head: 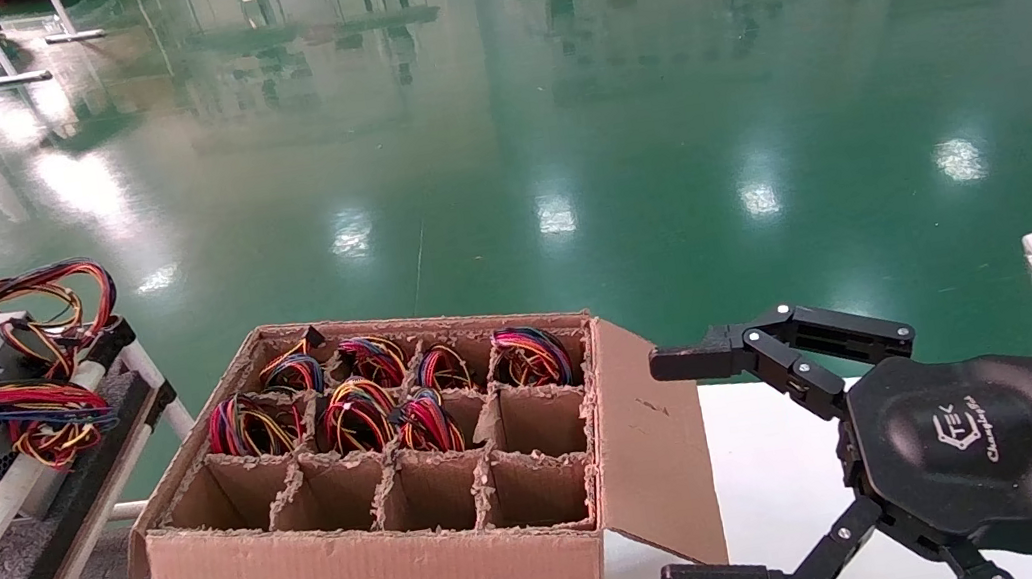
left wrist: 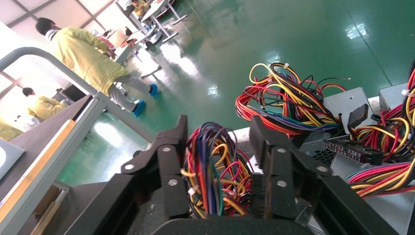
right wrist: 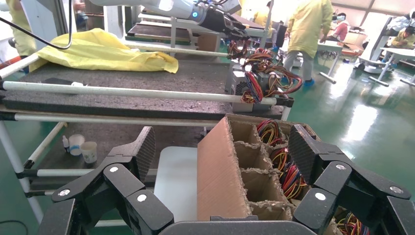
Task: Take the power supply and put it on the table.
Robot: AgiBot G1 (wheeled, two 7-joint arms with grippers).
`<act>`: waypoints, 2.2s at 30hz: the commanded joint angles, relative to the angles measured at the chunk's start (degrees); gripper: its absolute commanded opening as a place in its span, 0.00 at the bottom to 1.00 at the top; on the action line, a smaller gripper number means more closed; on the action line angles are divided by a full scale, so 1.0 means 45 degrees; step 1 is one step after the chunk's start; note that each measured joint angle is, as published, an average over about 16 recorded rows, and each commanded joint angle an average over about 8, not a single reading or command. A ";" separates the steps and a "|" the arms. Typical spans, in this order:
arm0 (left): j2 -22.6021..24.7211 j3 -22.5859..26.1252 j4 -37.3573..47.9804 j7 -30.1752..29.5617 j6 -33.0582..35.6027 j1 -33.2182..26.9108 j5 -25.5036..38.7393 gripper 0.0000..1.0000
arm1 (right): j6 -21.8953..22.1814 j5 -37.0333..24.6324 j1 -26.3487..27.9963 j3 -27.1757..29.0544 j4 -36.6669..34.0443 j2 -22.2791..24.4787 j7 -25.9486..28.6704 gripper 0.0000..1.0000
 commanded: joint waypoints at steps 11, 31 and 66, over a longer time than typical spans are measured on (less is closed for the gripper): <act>0.0403 -0.0314 -0.0283 -0.0093 -0.0356 -0.0171 -0.0449 1.00 | -0.0001 0.0001 0.0002 -0.0003 -0.0003 0.0000 -0.0002 1.00; 0.2685 -0.0807 -0.1059 -0.1394 0.0757 -0.2266 -0.1254 1.00 | 0.0000 0.0004 0.0003 -0.0007 -0.0003 0.0001 -0.0004 1.00; 0.1211 -0.1922 -0.8476 -0.4191 0.6364 0.2505 -0.3423 1.00 | 0.0005 0.0015 0.0004 -0.0012 -0.0010 0.0004 -0.0008 1.00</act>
